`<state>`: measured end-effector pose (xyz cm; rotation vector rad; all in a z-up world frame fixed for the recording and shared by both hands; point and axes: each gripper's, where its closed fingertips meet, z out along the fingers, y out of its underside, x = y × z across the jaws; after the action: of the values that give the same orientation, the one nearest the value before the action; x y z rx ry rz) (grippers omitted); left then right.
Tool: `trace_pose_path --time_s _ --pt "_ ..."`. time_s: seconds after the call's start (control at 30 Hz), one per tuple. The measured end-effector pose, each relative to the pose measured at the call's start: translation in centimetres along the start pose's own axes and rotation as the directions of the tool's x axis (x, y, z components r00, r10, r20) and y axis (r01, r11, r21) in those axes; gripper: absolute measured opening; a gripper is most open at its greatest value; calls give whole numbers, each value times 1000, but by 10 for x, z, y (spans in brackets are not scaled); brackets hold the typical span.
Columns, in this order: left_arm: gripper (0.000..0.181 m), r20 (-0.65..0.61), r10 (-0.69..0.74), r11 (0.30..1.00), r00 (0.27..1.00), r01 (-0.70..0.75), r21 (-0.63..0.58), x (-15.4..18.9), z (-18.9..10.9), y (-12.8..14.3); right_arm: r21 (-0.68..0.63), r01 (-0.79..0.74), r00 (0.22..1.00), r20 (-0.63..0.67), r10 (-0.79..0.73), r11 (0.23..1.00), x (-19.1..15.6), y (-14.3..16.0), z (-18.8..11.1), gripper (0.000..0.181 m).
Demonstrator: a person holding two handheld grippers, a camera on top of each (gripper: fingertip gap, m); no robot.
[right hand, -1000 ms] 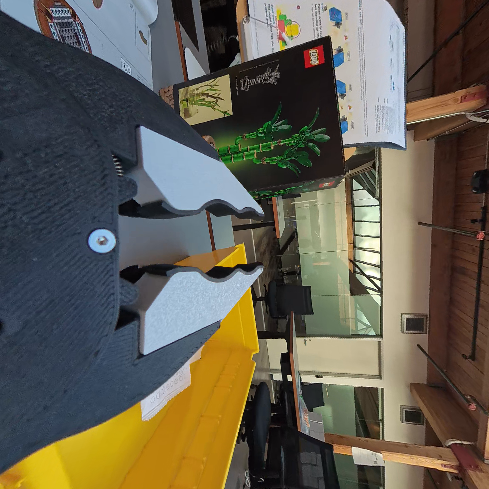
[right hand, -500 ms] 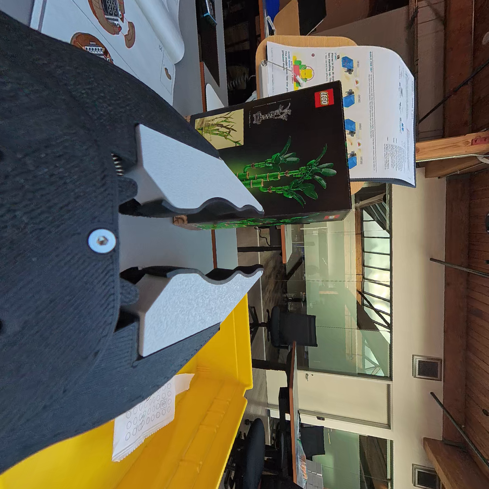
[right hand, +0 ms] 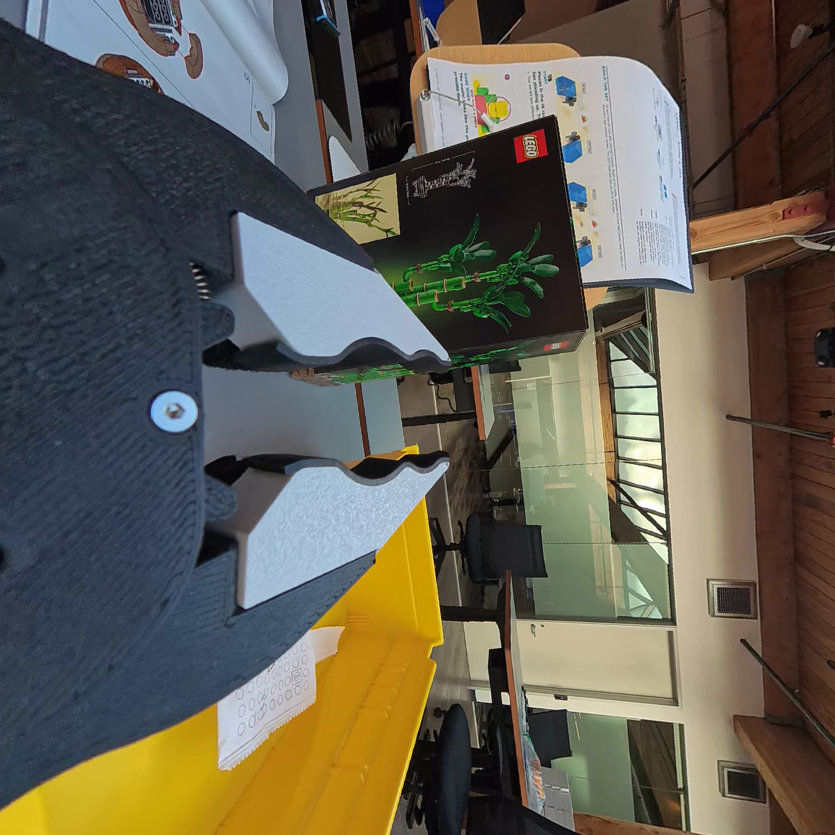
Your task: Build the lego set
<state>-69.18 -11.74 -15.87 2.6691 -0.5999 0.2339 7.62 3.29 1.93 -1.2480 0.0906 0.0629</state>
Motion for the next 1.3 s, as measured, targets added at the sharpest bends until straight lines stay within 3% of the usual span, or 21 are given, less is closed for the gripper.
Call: trace_pose_path --time_s 0.37,0.43,0.53,0.6,0.67,0.77,0.83,0.9,1.0,1.1,1.17,1.3 --pt "9 126 -13 998 992 6 59 -10 -18 3 6 -21 1000 5 21 1000 0 -2 0 35" --pt "9 174 -58 989 983 32 145 -17 -34 3 5 -22 1000 7 22 1000 -1 -2 0 35" --pt "9 273 -121 931 954 13 365 -27 -76 0 5 -18 1000 4 18 1000 -2 -2 1 35" --pt "9 321 -119 841 940 -77 536 -23 -111 -6 7 -11 1000 1 11 1000 -3 -2 2 35" --pt "9 319 -71 707 945 -178 685 0 -147 -16 11 -11 1000 15 11 1000 -7 -3 2 34" --pt "9 221 193 380 956 -280 882 90 -201 -35 10 -7 998 58 7 1000 -20 -5 5 35" --pt "9 177 451 205 875 -294 933 170 -217 -39 8 24 997 77 -25 1000 -29 -6 6 35" --pt "10 155 610 183 777 -329 927 236 -203 -50 -1 40 995 97 -39 999 -38 -3 8 35" --pt "9 70 810 188 583 -370 910 336 -154 -72 -29 38 988 150 -33 999 -55 6 10 35" --pt "9 -143 889 319 435 -364 875 409 -91 -100 -37 75 978 197 -66 997 -73 14 10 33" --pt "9 -209 872 383 444 -350 855 435 -55 -124 -24 154 967 211 -145 988 -84 13 10 32" --pt "9 -125 823 365 555 -347 864 453 -19 -160 -46 168 945 291 -147 985 -107 20 12 33"
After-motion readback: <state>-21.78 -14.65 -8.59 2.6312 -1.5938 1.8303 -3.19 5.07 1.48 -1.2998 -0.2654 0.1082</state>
